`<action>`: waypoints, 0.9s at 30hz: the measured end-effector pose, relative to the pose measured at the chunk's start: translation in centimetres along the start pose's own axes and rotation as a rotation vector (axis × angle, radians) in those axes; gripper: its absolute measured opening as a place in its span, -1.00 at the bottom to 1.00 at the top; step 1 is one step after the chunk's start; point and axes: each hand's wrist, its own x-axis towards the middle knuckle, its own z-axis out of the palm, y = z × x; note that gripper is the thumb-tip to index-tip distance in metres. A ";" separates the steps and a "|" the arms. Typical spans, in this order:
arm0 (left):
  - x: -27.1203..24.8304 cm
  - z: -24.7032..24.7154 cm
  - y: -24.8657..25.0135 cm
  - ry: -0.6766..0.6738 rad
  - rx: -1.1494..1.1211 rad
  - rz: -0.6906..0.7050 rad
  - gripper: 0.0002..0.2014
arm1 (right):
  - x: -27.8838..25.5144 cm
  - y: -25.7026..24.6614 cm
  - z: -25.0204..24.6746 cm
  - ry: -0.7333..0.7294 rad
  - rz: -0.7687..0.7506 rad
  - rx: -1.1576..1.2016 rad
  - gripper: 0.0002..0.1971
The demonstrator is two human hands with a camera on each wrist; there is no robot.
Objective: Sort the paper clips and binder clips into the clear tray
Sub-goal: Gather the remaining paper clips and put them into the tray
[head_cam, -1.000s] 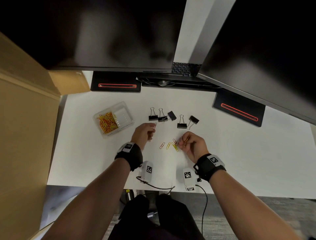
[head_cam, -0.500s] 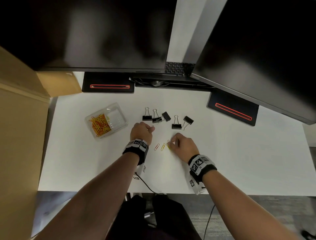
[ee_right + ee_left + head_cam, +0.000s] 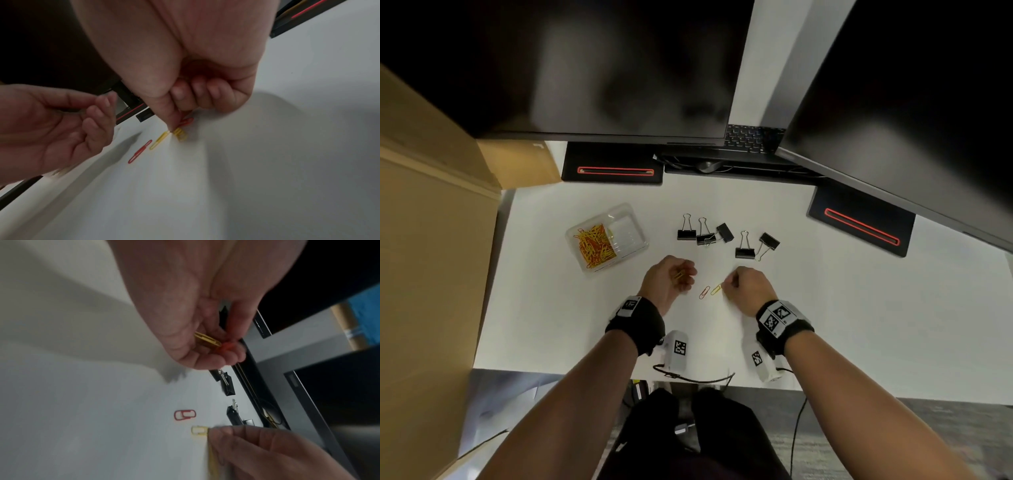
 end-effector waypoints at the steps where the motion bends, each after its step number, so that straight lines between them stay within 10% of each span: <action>1: -0.1 -0.1 -0.2 0.016 -0.027 -0.009 -0.76 | -0.1 0.2 0.0 -0.012 -0.012 0.011 -0.88; 11: -0.5 -0.2 -3.9 0.050 1.440 0.391 -0.68 | -1.4 1.2 -1.2 0.153 0.035 0.347 -0.86; 23: 0.7 0.4 -4.3 0.115 1.383 0.325 -0.80 | -1.5 0.1 0.6 0.083 -0.074 -0.281 -0.66; 27: 0.5 0.1 -2.3 0.082 1.020 0.275 -0.82 | -1.0 -0.6 1.0 0.067 0.020 -0.269 -0.73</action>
